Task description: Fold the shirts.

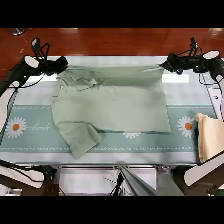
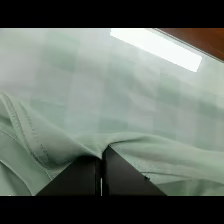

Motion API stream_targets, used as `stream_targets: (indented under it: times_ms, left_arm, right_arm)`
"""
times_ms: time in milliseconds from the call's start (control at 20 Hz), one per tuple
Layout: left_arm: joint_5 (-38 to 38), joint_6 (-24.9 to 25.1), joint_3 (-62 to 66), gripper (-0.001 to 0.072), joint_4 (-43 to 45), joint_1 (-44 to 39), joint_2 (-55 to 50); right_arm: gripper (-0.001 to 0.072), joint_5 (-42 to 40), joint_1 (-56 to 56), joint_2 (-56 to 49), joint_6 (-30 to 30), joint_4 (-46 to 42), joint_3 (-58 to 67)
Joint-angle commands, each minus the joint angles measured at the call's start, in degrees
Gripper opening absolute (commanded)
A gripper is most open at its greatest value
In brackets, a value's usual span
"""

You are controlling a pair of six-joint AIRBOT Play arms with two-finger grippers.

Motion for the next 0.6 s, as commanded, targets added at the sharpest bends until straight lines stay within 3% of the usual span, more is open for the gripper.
stream_targets:
  times_ms: [0,150,350,450,550]
  left_arm:
    - [-1.7,0.0,1.6,0.0022,-0.2,0.1,-2.6]
    - [-9.7,1.3,4.5,0.0022,-0.2,0.8,-0.9]
    - [-30.4,10.0,7.9,0.0022,0.1,3.2,0.5]
    - [-37.3,10.1,5.9,0.0022,4.5,3.3,-0.2]
    - [-38.6,9.8,2.6,0.0022,7.9,3.5,-0.6]
  right_arm:
    - [0.0023,-0.1,-0.1,-1.7,1.0,0.0,1.9]
    - [0.0023,7.0,-1.6,-1.4,1.0,0.0,1.9]
    - [0.0023,21.6,-4.5,-0.7,-1.2,-0.9,1.8]
    - [0.0024,25.8,-4.1,-0.7,0.4,-8.1,1.6]
    - [0.0023,27.3,-3.0,-0.7,4.0,-17.0,0.7]
